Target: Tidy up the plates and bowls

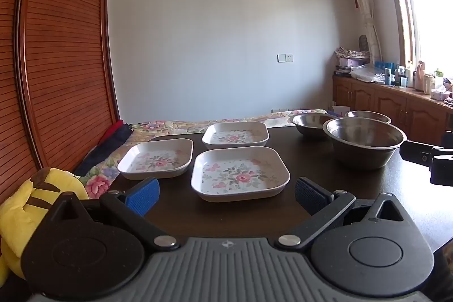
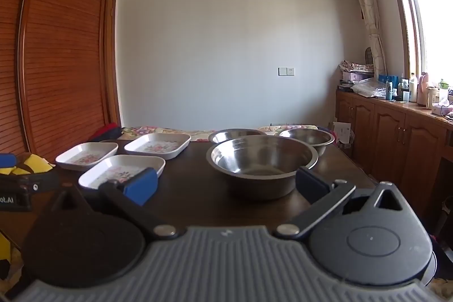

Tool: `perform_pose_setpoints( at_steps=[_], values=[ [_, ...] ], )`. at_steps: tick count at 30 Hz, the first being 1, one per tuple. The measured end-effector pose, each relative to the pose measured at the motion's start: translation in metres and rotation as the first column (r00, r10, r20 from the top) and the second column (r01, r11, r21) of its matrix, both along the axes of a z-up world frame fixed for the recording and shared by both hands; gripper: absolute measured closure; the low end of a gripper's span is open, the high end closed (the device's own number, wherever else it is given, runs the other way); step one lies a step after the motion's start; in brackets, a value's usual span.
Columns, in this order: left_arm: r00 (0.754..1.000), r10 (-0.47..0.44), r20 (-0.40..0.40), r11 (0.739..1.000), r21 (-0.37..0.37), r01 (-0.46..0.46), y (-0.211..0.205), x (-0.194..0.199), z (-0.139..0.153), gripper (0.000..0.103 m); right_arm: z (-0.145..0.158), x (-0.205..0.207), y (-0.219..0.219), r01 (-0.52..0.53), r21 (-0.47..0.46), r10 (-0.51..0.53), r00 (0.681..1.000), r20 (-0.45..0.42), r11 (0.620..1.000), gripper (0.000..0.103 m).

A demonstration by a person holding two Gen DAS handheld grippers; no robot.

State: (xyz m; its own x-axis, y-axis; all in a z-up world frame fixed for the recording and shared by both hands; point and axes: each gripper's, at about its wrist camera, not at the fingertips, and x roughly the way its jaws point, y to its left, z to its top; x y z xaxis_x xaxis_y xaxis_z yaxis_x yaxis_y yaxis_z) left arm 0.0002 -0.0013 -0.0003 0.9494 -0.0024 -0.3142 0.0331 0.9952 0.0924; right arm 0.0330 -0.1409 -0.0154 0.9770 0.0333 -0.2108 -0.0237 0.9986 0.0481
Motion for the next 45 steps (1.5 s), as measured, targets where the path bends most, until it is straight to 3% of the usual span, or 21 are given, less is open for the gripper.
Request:
perform_pose_setpoints(
  at_steps=[45],
  values=[
    [1.0, 0.004, 0.002, 1.0, -0.003, -0.004, 0.004, 0.0003, -0.0008, 0.0, -0.0045, -0.001, -0.01, 0.007, -0.002, -0.007, 1.0, -0.011, 1.0, 0.0]
  ],
)
